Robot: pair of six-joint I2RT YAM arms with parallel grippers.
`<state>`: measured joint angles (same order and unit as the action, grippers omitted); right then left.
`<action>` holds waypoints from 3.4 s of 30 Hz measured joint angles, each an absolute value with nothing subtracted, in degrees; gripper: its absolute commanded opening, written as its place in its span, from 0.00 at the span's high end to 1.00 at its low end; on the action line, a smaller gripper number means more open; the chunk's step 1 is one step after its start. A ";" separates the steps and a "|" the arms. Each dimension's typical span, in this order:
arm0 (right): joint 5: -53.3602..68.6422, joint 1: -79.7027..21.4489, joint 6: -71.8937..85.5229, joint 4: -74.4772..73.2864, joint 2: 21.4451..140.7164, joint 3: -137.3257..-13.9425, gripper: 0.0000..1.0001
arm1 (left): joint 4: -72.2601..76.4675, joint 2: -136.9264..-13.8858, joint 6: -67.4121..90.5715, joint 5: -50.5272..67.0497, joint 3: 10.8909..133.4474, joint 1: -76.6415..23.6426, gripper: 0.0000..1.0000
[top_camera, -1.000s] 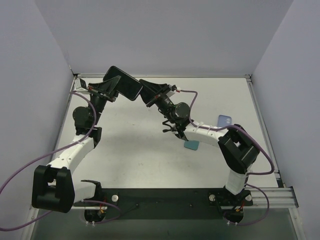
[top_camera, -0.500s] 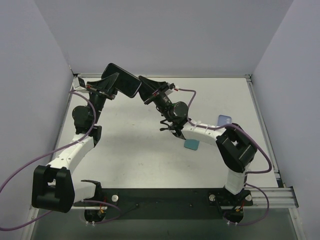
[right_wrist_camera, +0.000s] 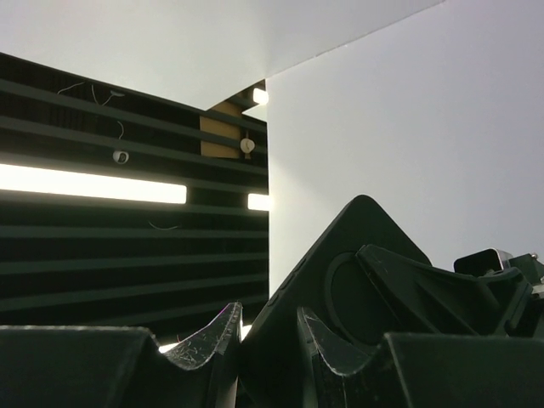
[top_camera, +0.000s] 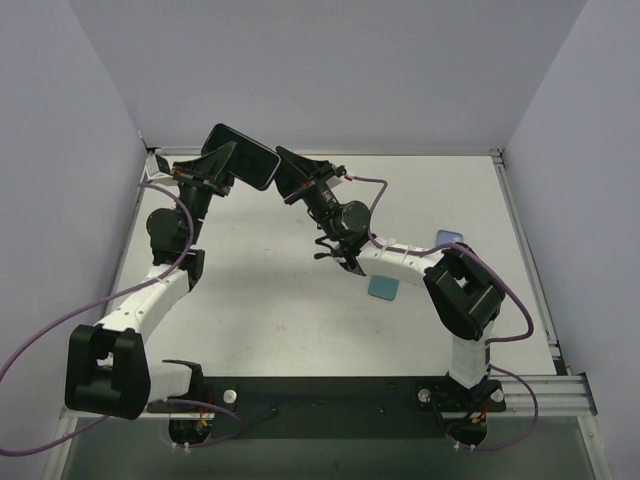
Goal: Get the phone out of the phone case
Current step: Remove the phone case from the phone.
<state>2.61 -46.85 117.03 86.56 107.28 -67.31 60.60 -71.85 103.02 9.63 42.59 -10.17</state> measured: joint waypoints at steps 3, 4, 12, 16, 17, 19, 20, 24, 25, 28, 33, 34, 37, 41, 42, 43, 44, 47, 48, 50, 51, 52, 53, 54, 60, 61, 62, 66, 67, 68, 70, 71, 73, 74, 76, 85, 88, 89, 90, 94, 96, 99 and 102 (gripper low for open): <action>1.91 -46.85 117.19 86.61 107.63 -67.85 1.00 | 60.55 -72.31 103.04 9.50 43.27 -10.20 1.00; 1.87 -46.87 117.21 86.65 107.63 -67.96 1.00 | 60.58 -72.34 103.09 9.43 43.33 -10.24 1.00; 1.69 -46.98 117.45 87.20 108.14 -69.76 1.00 | 60.55 -72.36 103.15 9.10 44.97 -10.44 1.00; 1.69 -46.98 117.64 87.53 108.81 -70.94 1.00 | 60.55 -72.36 103.20 8.67 45.52 -10.46 1.00; 1.72 -46.98 117.69 87.66 108.97 -71.09 1.00 | 60.53 -72.36 103.20 8.58 45.58 -10.46 1.00; 1.74 -46.98 117.86 87.90 109.19 -71.44 1.00 | 60.53 -72.36 103.20 8.56 45.78 -10.46 1.00; 1.80 -46.98 117.91 87.94 109.23 -71.48 1.00 | 60.53 -72.36 103.20 8.56 45.78 -10.46 1.00; 1.98 -46.96 118.02 87.92 109.34 -71.75 1.00 | 60.55 -72.34 103.26 8.43 45.78 -10.46 1.00; 2.07 -46.96 118.04 87.92 109.43 -72.01 1.00 | 60.58 -72.34 103.28 8.32 45.78 -10.46 1.00; 2.39 -46.96 118.06 87.88 109.84 -72.77 1.00 | 60.64 -72.23 103.33 7.86 45.80 -10.46 1.00; 2.59 -46.89 118.17 87.92 110.67 -73.84 1.00 | 60.62 -72.23 103.33 7.25 45.87 -10.46 1.00; 2.70 -46.87 118.26 87.94 110.91 -74.26 1.00 | 60.62 -72.23 103.33 7.01 45.93 -10.46 1.00; 3.03 -46.83 118.32 87.96 111.81 -75.92 1.00 | 60.62 -72.23 103.33 6.26 46.44 -10.44 1.00; 3.33 -46.78 118.45 88.31 112.73 -77.62 1.00 | 60.62 -72.23 103.33 5.82 47.09 -10.44 1.00; 3.44 -46.74 118.48 88.40 112.99 -78.06 1.00 | 60.62 -72.23 103.31 5.74 47.18 -10.44 1.00; 3.51 -46.72 118.50 88.47 113.16 -78.28 1.00 | 60.62 -72.23 103.31 5.58 47.20 -10.44 1.00; 3.62 -46.68 118.52 88.53 113.36 -78.46 1.00 | 60.60 -72.23 103.31 5.48 47.22 -10.44 1.00; 3.95 -46.52 118.61 88.84 113.91 -79.02 1.00 | 60.55 -72.23 103.28 5.17 47.22 -10.44 1.00; 3.97 -46.52 118.69 88.95 114.06 -79.18 1.00 | 60.55 -72.23 103.28 5.13 47.22 -10.44 1.00; 4.08 -46.50 118.72 89.06 114.30 -79.44 1.00 | 60.55 -72.23 103.28 4.95 47.24 -10.44 1.00; 4.10 -46.48 118.72 89.10 114.43 -79.64 1.00 | 60.55 -72.23 103.31 4.91 47.29 -10.44 1.00; 4.19 -46.48 118.72 89.19 114.63 -79.92 1.00 | 60.53 -72.23 103.31 4.84 47.40 -10.44 1.00; 4.25 -46.48 118.74 89.27 114.85 -80.23 1.00 | 60.53 -72.23 103.28 4.71 47.51 -10.44 1.00; 4.29 -46.46 118.76 89.49 115.18 -80.66 1.00 | 60.47 -72.23 103.28 4.62 47.64 -10.44 1.00; 4.49 -46.41 119.13 90.35 116.77 -82.81 1.00 | 60.18 -72.23 103.24 4.03 48.16 -10.44 1.00; 4.49 -46.41 119.15 90.48 116.90 -82.91 1.00 | 60.16 -72.23 103.22 3.99 48.16 -10.41 1.00; 4.49 -46.41 119.15 90.50 116.99 -82.94 1.00 | 60.14 -72.23 103.22 3.90 48.16 -10.41 1.00; 4.67 -46.30 119.17 90.61 117.08 -82.96 1.00 | 60.10 -72.23 103.09 3.88 48.16 -10.41 1.00; 4.71 -46.28 119.17 90.72 117.19 -82.98 1.00 | 60.07 -72.23 103.04 3.88 48.16 -10.41 1.00; 4.73 -46.26 119.15 90.87 117.32 -83.07 1.00 | 60.03 -72.23 103.04 3.88 48.16 -10.41 1.00; 4.73 -46.22 119.17 91.13 117.60 -83.26 1.00 | 59.68 -72.23 102.94 3.86 48.31 -10.41 1.00; 4.75 -46.19 119.17 91.29 117.73 -83.35 1.00 | 59.51 -72.23 102.85 3.86 48.45 -10.41 1.00; 4.73 -46.15 119.17 91.46 117.93 -83.53 1.00 | 59.13 -72.23 102.78 3.88 48.75 -10.41 1.00; 4.73 -46.15 119.17 91.50 117.97 -83.66 1.00 | 59.09 -72.23 102.80 3.86 48.80 -10.41 1.00; 4.73 -46.15 119.17 91.53 118.02 -83.77 1.00 | 59.02 -72.23 102.80 3.88 48.90 -10.41 1.00; 5.28 -46.15 119.15 91.83 119.31 -86.17 1.00 | 58.54 -72.23 102.85 3.44 50.02 -10.39 1.00; 6.11 -46.06 119.17 91.85 120.86 -88.75 1.00 | 58.59 -72.23 102.83 2.50 50.39 -10.31 1.00; 6.39 -46.02 119.17 91.85 121.23 -89.36 1.00 | 58.59 -72.23 102.83 2.26 50.48 -10.26 1.00; 6.85 -45.93 119.17 91.85 121.58 -90.06 1.00 | 58.63 -72.20 102.83 2.11 50.52 -10.20 1.00; 8.71 -45.34 119.17 91.81 121.75 -90.50 1.00 | 58.63 -72.20 102.83 2.13 50.57 -10.15 1.00; 10.13 -44.99 119.15 91.61 121.93 -91.26 1.00 | 58.65 -72.20 102.94 2.11 50.61 -10.15 1.00; 12.82 -44.27 119.13 91.35 122.61 -93.34 1.00 | 58.92 -72.20 102.91 2.02 51.16 -10.15 1.00; 14.76 -43.62 119.11 91.22 122.28 -93.27 1.00 | 58.87 -72.20 102.85 2.57 51.62 -10.15 1.00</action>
<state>14.76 -43.62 119.11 91.22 122.28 -93.27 58.87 -72.20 102.85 2.57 51.62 -10.15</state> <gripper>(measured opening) 0.234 0.284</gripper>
